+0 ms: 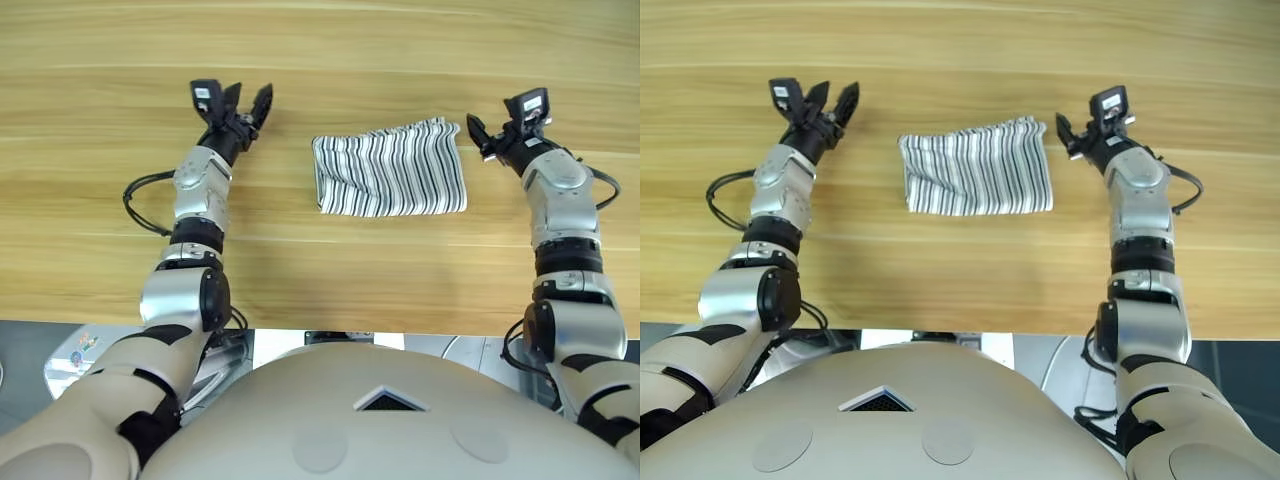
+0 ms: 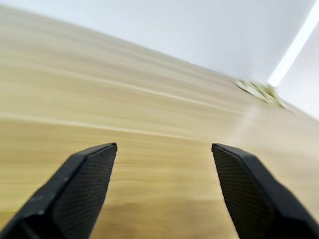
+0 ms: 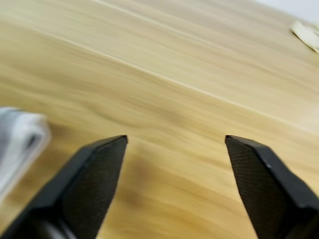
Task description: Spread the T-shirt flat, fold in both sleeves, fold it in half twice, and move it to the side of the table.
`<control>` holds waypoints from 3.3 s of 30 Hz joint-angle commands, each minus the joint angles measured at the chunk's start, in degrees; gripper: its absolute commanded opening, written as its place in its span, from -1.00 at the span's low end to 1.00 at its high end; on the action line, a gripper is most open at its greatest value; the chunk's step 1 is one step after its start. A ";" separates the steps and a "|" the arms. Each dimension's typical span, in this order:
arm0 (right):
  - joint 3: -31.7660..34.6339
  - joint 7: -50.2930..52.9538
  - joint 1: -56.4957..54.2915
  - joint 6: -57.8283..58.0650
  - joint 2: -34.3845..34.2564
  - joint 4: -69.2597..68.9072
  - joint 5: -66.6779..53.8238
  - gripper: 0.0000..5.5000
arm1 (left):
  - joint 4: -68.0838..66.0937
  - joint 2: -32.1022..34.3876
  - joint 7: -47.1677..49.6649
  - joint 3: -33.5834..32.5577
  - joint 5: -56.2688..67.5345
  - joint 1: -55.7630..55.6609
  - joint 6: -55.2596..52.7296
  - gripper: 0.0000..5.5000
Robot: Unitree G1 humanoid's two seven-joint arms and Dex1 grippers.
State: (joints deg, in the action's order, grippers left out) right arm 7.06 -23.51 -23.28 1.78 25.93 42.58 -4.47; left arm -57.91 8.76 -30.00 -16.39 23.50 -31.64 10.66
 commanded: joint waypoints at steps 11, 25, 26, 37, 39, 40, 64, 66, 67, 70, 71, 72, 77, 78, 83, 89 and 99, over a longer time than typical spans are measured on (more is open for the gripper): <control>-15.39 -4.25 11.67 -20.82 -3.65 -29.19 12.86 0.37 | 43.99 -3.04 -39.82 12.12 7.00 21.65 6.94 -0.13; -23.50 -5.41 12.10 -23.59 -1.70 -26.14 20.10 -0.57 | 38.91 -1.80 -35.52 19.76 -4.51 23.22 19.97 -0.98; -23.70 -5.45 12.14 -23.68 -1.60 -26.25 20.17 -0.65 | 38.15 -1.72 -34.88 20.08 -5.42 23.07 20.77 -1.00; -26.40 -8.30 12.48 -25.01 0.80 -23.16 20.90 -0.99 | 24.30 1.16 -21.10 25.85 -25.12 19.59 34.84 -1.00; -26.62 -8.34 12.22 -25.32 0.81 -21.97 20.98 -0.99 | 22.98 1.49 -19.45 27.02 -26.75 19.24 36.22 -1.00; -26.70 -8.25 12.08 -25.47 0.76 -21.43 21.06 -0.99 | 22.42 1.70 -18.75 27.58 -27.47 19.06 36.71 -1.00; -27.33 -5.84 9.10 -23.27 -2.89 -19.62 22.25 -0.99 | 44.48 23.75 0.85 45.65 -80.62 24.92 19.71 -1.00; -27.54 -5.66 8.41 -23.46 -3.39 -18.32 22.53 -0.99 | 49.52 25.03 -1.20 44.54 -78.31 25.56 19.03 -1.00; -27.60 -5.55 8.16 -23.46 -3.56 -17.90 22.59 -0.99 | 51.58 25.85 -2.38 44.18 -76.85 25.72 18.68 -1.00; -27.79 -5.21 7.70 -23.57 -4.00 -17.22 22.66 -0.99 | 55.03 27.97 -4.00 43.15 -74.96 23.86 17.36 -1.00; -27.87 -5.07 7.51 -23.64 -4.20 -16.94 22.71 -0.99 | 54.89 28.12 -4.00 43.20 -75.29 22.76 16.96 -1.00; -27.96 -4.96 7.29 -23.70 -4.38 -16.64 22.77 -0.99 | 54.39 28.08 -3.89 43.48 -75.58 21.87 16.60 -1.00; -28.34 -5.06 6.84 -24.03 -4.79 -16.49 23.03 -0.99 | 49.02 26.40 -1.57 47.69 -79.06 19.89 15.46 -1.00; -28.33 -5.14 6.90 -24.04 -4.70 -16.65 23.05 -0.99 | 48.56 26.19 -1.21 48.49 -79.57 19.77 15.27 -1.00; -27.55 -5.36 7.16 -22.95 -4.48 -17.88 22.35 -0.99 | 47.99 26.19 -0.42 50.73 -79.84 19.55 15.13 -1.00; -27.37 -6.29 7.97 -22.40 -4.27 -19.20 21.17 -0.61 | 47.54 26.34 0.25 51.21 -79.07 19.34 14.54 -1.00; -22.99 -6.76 8.47 -23.91 -3.51 -27.91 15.20 -0.43 | 45.48 25.63 1.48 52.21 -78.80 18.94 14.13 -1.00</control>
State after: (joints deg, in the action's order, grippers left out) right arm -16.69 -29.98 -14.99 -21.51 21.64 16.24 11.50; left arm -8.25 35.33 -28.02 32.70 -54.22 -15.95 25.65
